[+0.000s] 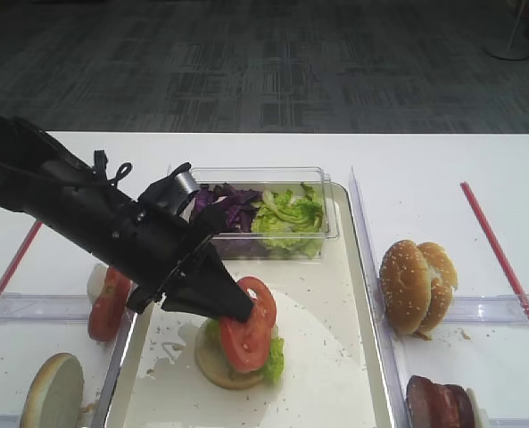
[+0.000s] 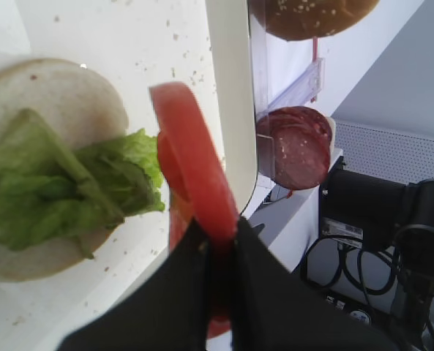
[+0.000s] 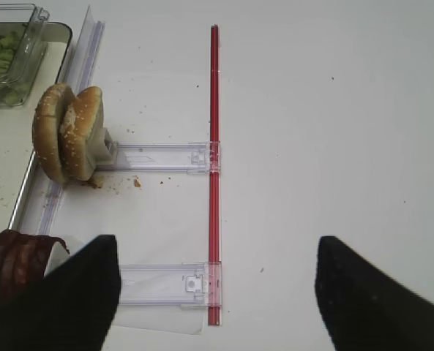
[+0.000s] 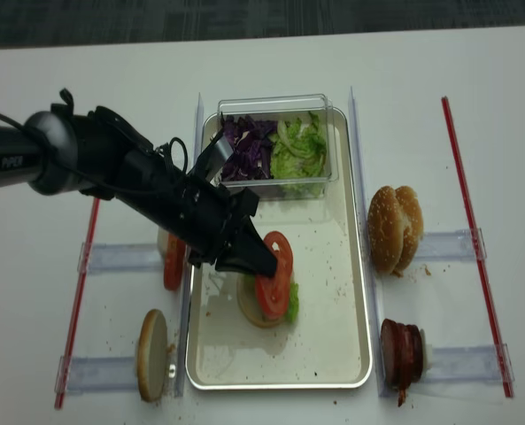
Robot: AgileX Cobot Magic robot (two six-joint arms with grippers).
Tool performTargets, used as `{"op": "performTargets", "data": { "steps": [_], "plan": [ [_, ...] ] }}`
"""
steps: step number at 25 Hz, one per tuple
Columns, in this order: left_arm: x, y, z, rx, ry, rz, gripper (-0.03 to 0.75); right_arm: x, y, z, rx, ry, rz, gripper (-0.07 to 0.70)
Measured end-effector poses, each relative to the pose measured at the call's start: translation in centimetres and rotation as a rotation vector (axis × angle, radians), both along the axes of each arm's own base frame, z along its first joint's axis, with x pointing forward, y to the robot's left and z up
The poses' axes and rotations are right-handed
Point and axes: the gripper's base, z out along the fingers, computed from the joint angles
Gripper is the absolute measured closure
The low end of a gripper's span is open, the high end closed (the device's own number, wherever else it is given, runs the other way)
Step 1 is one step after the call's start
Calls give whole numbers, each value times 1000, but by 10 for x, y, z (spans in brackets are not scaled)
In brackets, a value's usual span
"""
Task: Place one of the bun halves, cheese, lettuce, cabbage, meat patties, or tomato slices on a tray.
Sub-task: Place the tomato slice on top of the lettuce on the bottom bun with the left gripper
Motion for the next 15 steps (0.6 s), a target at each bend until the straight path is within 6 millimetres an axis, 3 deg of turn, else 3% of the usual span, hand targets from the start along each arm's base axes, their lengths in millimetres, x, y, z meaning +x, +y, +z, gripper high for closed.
{"op": "performTargets", "data": {
  "steps": [15],
  "plan": [
    [0,1,-27,37,61,-27,705,0,0,0,0,0,0,61]
  ]
}}
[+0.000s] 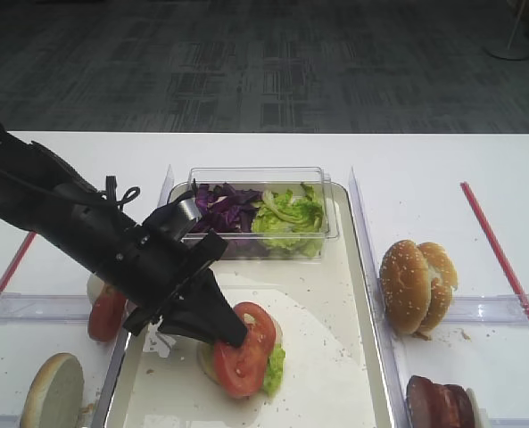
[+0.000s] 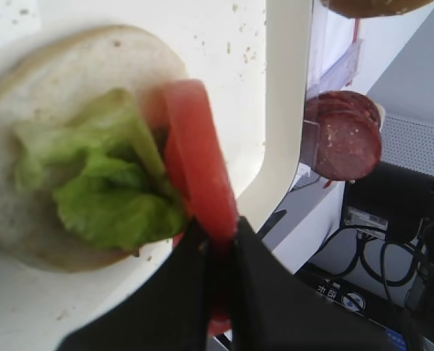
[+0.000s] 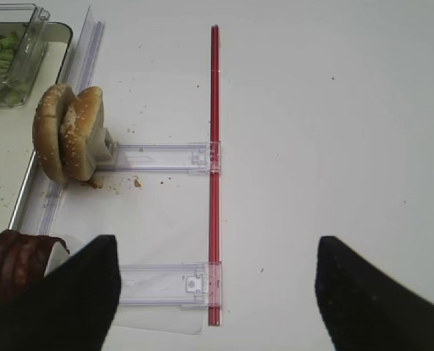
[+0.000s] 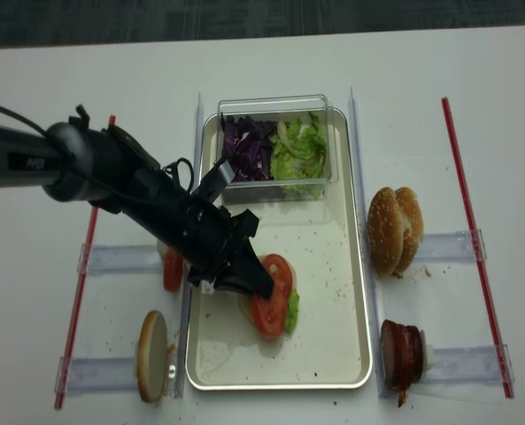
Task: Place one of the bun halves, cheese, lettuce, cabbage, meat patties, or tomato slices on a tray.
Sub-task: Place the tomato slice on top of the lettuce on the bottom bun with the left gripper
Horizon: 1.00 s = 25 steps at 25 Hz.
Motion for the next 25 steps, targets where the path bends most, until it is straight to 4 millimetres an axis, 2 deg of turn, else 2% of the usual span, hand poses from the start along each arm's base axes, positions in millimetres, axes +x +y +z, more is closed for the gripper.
{"op": "performTargets", "data": {
  "steps": [20,25],
  "plan": [
    [0,0,-1,4,9,4,705,0,0,0,0,0,0,61],
    [2,-1,1,2,-1,3,659,0,0,0,0,0,0,61]
  ]
}}
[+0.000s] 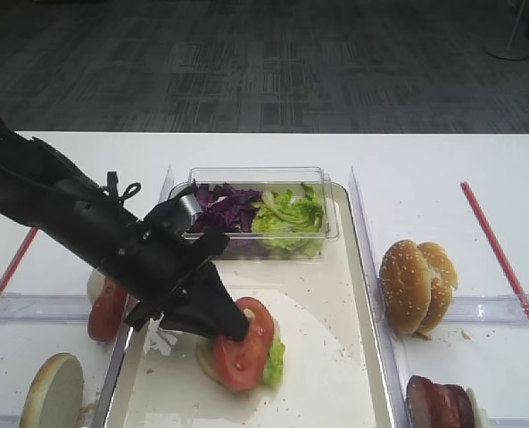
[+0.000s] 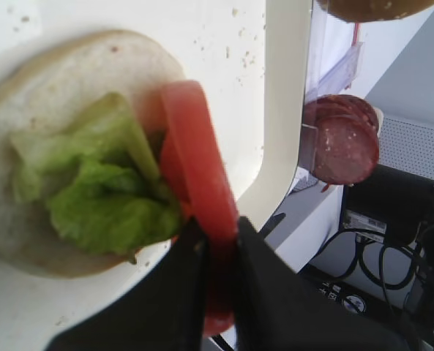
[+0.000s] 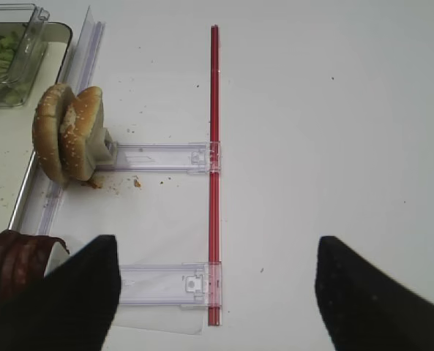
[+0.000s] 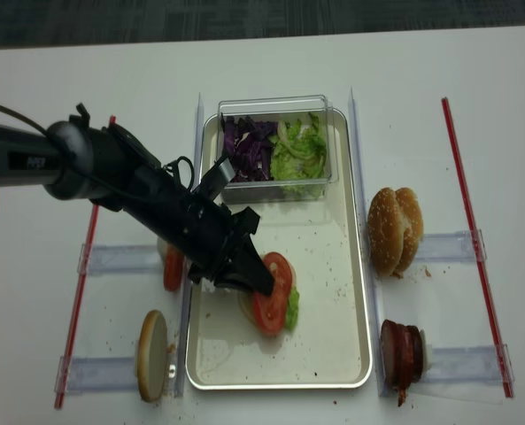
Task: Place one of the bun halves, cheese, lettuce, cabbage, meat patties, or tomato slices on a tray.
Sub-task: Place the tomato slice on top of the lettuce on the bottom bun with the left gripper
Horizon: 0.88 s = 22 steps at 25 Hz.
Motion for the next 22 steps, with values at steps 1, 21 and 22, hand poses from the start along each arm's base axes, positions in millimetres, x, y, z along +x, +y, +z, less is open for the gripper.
{"op": "performTargets", "data": {
  "steps": [1,21,22],
  "plan": [
    [1,0,1,-1,-4,0,642,0,0,0,0,0,0,61],
    [20,22,6,-5,-40,72,437,0,0,0,0,0,0,61],
    [20,22,6,-5,-41,70,424,0,0,0,0,0,0,61]
  ]
}}
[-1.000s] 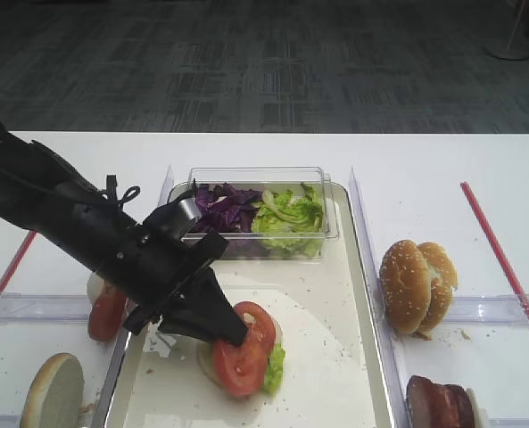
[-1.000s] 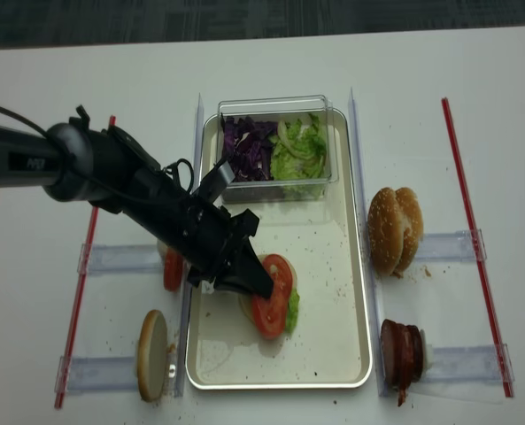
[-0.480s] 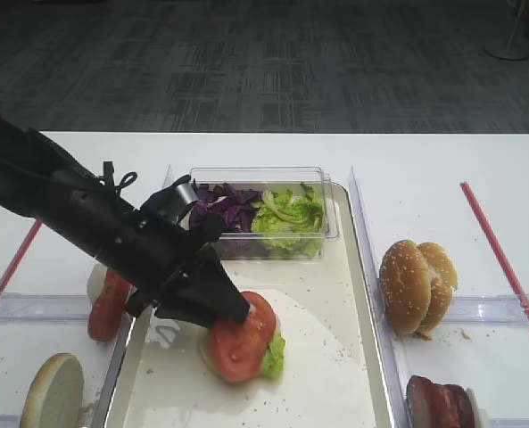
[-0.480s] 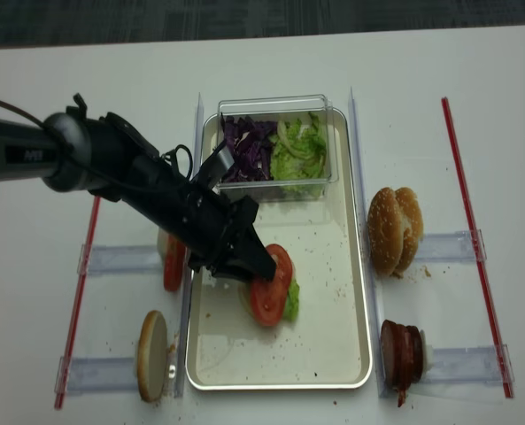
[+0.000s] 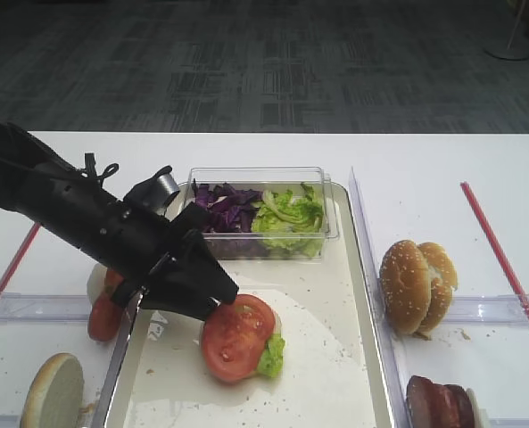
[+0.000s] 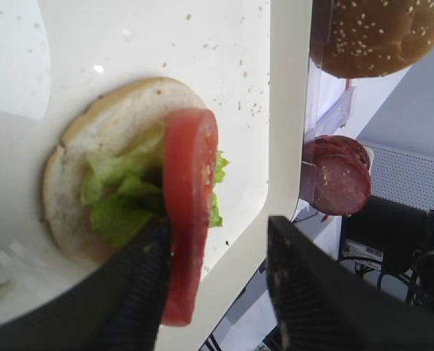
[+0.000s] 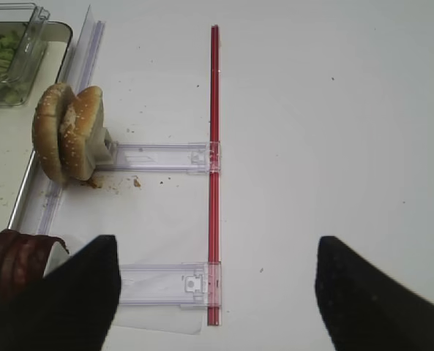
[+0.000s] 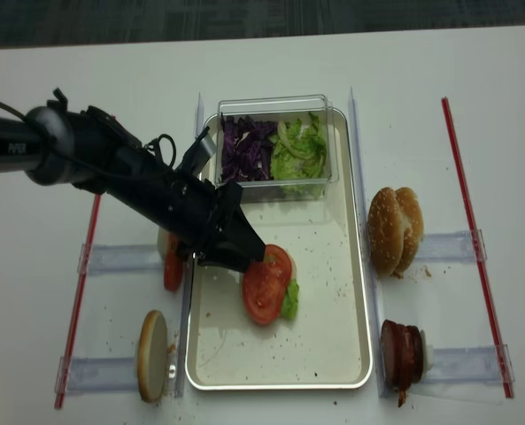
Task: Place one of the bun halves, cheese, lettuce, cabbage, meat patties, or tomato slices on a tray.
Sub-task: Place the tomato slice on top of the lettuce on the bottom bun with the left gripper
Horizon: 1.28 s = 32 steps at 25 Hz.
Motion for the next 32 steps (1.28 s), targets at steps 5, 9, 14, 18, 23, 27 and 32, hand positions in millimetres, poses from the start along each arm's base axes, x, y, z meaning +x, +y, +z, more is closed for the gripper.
{"op": "performTargets", "data": {
  "steps": [5,9,14,18,23,27,32],
  "plan": [
    [0,1,0,-1,-4,0,347,0,0,0,0,-2,0,61],
    [3,6,0,0,-3,14,330,0,0,0,0,-2,0,61],
    [3,7,0,-1,-2,16,326,0,0,0,0,-2,0,61],
    [3,7,0,-2,-2,15,326,0,0,0,0,-2,0,61],
    [3,7,0,-2,-2,15,323,0,0,0,0,-2,0,61],
    [3,7,0,-2,-4,14,268,0,0,0,0,-2,0,61],
    [2,6,15,-16,-45,21,228,0,0,0,0,-2,0,61]
  ]
}}
